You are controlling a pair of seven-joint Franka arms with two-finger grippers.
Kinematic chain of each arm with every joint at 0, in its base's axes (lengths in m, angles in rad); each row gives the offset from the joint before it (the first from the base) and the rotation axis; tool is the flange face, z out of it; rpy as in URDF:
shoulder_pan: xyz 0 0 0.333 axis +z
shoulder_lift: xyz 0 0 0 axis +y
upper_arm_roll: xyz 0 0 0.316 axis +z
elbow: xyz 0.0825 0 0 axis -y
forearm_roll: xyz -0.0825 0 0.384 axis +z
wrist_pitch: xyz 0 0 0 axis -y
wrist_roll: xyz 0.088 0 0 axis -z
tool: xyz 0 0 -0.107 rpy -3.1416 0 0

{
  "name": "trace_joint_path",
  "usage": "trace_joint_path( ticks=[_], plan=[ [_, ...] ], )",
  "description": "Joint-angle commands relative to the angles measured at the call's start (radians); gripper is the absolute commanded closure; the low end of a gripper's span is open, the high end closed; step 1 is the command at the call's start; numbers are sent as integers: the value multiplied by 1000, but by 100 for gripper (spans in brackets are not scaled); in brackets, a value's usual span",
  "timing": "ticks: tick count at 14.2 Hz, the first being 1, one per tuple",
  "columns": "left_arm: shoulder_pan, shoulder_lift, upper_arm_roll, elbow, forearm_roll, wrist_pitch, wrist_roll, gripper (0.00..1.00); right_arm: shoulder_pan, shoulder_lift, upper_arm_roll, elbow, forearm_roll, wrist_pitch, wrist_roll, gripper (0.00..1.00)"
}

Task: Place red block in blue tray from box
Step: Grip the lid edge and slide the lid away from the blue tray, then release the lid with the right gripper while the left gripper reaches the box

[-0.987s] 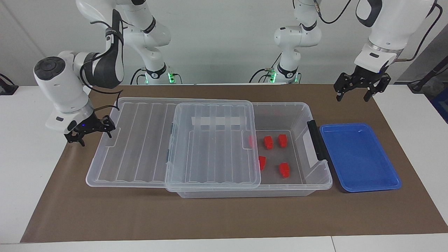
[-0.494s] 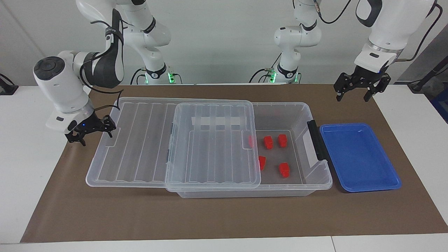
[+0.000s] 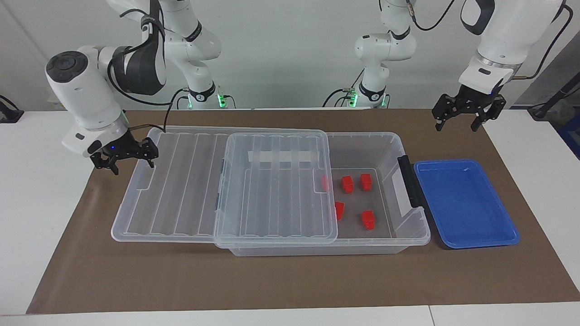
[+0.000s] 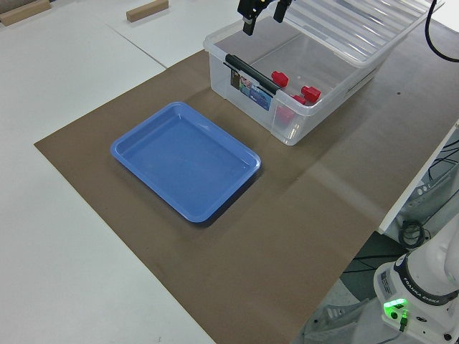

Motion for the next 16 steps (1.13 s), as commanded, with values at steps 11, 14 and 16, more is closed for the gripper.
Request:
trace_joint_path(
  ticks=[11,14,16],
  plan=[
    [-217,-105,-23,-296,-18,428,-613,0,-78,-197,49,-49,52,-160,249,0],
    [-248,-68,-23,-358,-18,519,-622,0,-82,-194,73,17,52,-199,261,0],
    [-258,-19,-23,-367,-18,569,-629,0,-82,-181,110,46,49,-208,289,0]
  ],
)
